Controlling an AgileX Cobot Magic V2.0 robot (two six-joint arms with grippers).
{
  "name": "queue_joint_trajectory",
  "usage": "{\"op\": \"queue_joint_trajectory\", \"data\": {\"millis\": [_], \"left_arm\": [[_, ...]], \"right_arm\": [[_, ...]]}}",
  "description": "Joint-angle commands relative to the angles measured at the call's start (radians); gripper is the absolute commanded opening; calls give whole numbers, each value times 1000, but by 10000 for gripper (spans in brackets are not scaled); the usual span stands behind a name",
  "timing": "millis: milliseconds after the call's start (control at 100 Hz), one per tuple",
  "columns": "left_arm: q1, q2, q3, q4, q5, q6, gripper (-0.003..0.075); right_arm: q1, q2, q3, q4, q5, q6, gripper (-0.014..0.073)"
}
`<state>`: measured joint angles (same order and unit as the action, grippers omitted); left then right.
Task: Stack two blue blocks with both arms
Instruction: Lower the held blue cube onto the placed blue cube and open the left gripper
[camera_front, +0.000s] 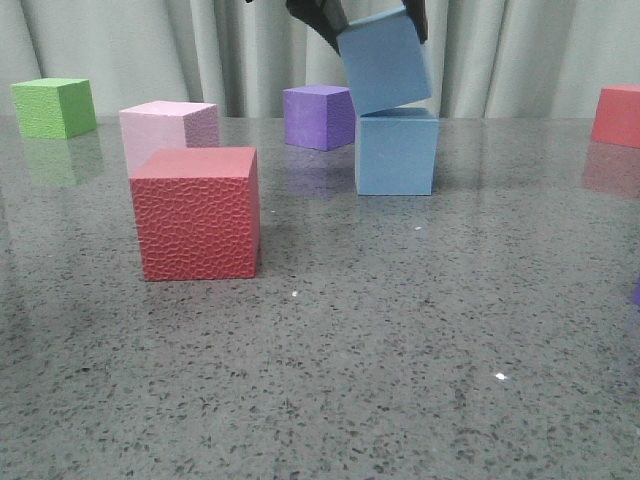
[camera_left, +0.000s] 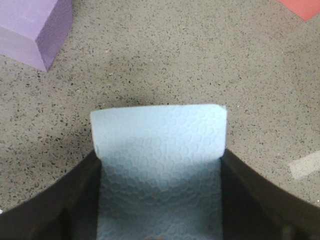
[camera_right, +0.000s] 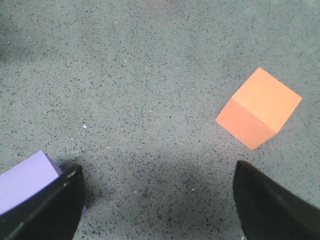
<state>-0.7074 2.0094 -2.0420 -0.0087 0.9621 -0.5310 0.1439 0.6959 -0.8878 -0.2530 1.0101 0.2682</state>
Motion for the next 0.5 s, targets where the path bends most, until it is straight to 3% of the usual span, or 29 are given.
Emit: {"op": "queue_joint_trajectory", "data": {"millis": [0, 490], "left_arm": [[-8, -57, -36, -14, -60, -10, 210], [-8, -57, -36, -28, -16, -10, 210]], "right_arm": [[-6, -3, -21, -19, -62, -8, 601], [-6, -3, -21, -19, -63, -8, 601]]}}
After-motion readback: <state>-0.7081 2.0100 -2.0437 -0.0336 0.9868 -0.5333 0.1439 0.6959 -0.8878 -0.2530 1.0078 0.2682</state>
